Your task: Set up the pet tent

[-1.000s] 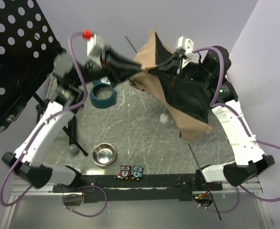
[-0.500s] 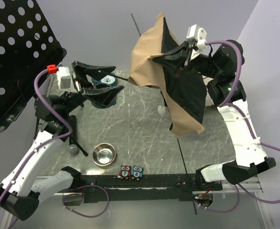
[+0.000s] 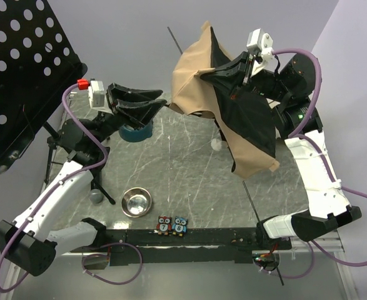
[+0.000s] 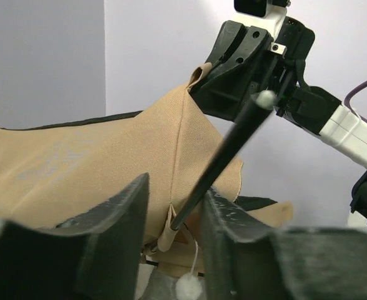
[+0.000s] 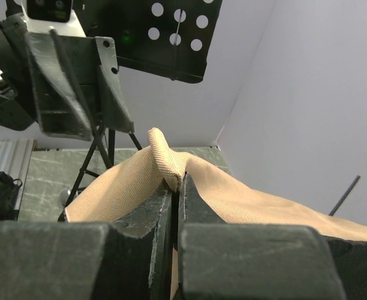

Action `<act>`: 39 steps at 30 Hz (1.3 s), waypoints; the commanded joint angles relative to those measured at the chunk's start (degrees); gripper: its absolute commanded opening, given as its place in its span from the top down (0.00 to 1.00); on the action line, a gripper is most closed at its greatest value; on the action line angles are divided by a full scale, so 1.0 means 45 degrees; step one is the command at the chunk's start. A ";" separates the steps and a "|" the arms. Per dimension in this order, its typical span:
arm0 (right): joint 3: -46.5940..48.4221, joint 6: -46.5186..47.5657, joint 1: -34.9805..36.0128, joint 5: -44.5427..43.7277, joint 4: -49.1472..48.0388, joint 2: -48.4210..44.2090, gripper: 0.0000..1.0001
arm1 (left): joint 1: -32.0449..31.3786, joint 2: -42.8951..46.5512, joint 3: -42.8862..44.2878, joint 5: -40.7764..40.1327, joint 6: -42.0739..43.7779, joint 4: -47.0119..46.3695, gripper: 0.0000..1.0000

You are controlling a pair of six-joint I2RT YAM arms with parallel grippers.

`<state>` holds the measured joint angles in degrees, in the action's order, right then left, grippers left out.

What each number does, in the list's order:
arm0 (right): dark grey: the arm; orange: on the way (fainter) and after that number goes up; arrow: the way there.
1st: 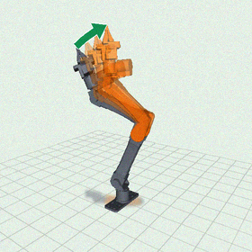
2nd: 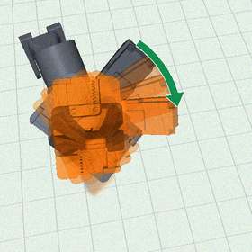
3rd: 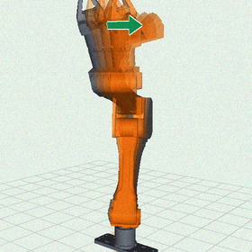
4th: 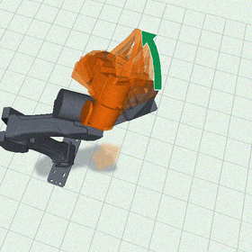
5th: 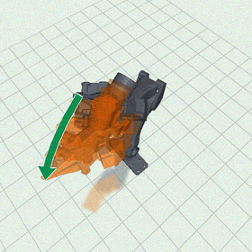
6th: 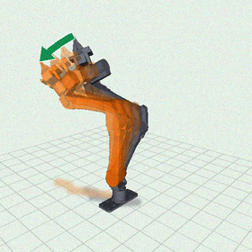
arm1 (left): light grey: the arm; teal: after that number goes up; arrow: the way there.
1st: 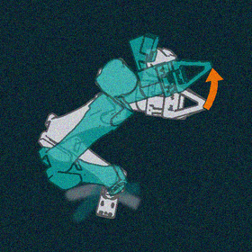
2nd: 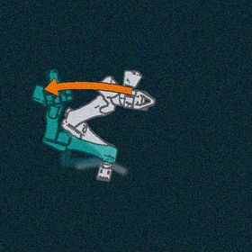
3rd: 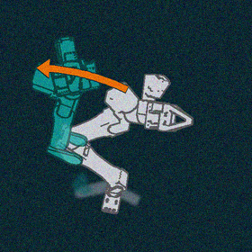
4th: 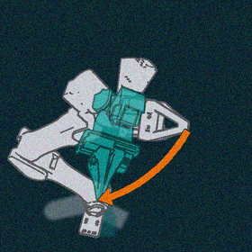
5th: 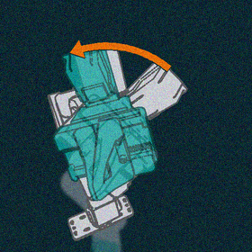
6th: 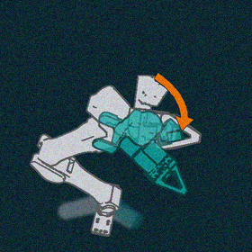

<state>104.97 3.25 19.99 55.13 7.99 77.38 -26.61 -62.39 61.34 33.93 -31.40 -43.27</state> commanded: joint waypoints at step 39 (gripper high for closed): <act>0.0989 0.2792 0.0167 0.2494 0.4139 -0.0009 1.00 | -0.2152 -0.6623 1.4160 0.1855 1.1821 2.4750 0.99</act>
<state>104.16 12.14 19.99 63.09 24.38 77.28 -35.40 -89.76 123.63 47.92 20.45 58.81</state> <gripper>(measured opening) 0.036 0.053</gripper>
